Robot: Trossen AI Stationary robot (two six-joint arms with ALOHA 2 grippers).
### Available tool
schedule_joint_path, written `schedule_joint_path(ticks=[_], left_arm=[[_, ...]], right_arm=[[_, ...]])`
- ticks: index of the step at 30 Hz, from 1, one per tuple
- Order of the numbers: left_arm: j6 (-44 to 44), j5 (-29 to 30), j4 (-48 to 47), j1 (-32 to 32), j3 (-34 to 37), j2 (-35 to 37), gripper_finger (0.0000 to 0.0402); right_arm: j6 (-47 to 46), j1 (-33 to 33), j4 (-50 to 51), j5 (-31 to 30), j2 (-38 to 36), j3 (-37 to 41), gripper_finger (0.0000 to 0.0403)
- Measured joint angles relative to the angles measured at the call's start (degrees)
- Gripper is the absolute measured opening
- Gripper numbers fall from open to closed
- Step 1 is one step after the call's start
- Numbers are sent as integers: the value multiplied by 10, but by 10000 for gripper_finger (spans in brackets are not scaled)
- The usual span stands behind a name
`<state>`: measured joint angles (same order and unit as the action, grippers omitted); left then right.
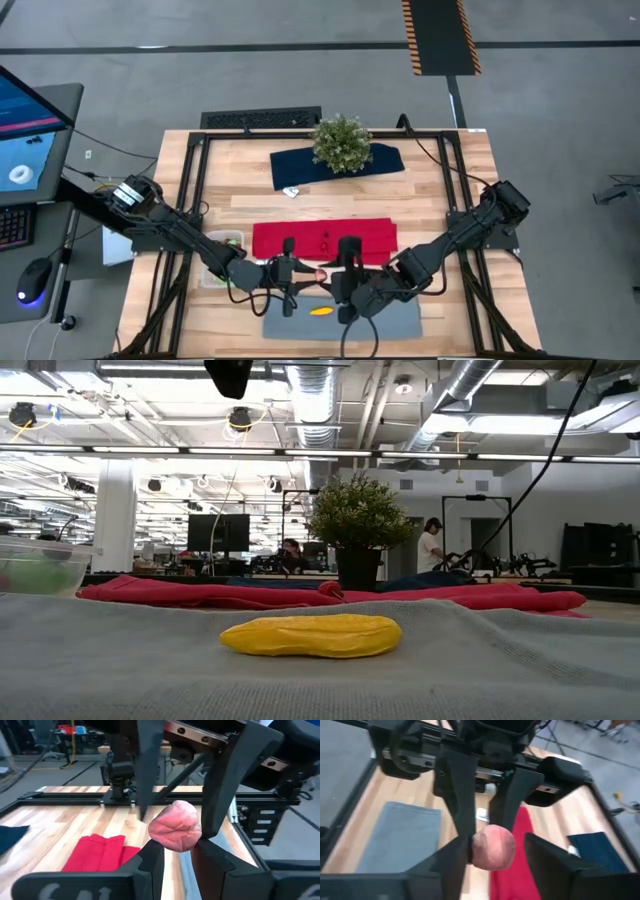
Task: Pick and placing Produce into tupperware
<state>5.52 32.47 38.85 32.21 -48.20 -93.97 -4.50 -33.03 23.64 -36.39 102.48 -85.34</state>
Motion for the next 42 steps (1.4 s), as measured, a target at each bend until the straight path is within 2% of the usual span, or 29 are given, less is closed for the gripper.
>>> schedule_joint_path(ticks=[6,13,22,25,34,42], left_arm=[[16,24,-23,0,-1,1,77],[40,43,-79,3,-13,27,77],[145,43,-389,5,-67,129,77],[175,36,-486,8,-85,172,77],[358,22,-766,27,-107,289,77],[553,-67,-987,27,-106,333,77]], right_arm=[[33,-14,4,-46,2,-10,299],[80,-43,16,-94,1,-67,326],[29,-78,92,-146,0,-77,319],[1,-86,113,-147,0,-77,318],[-90,-97,182,-147,0,-69,318],[-106,-97,182,-145,0,-57,318]])
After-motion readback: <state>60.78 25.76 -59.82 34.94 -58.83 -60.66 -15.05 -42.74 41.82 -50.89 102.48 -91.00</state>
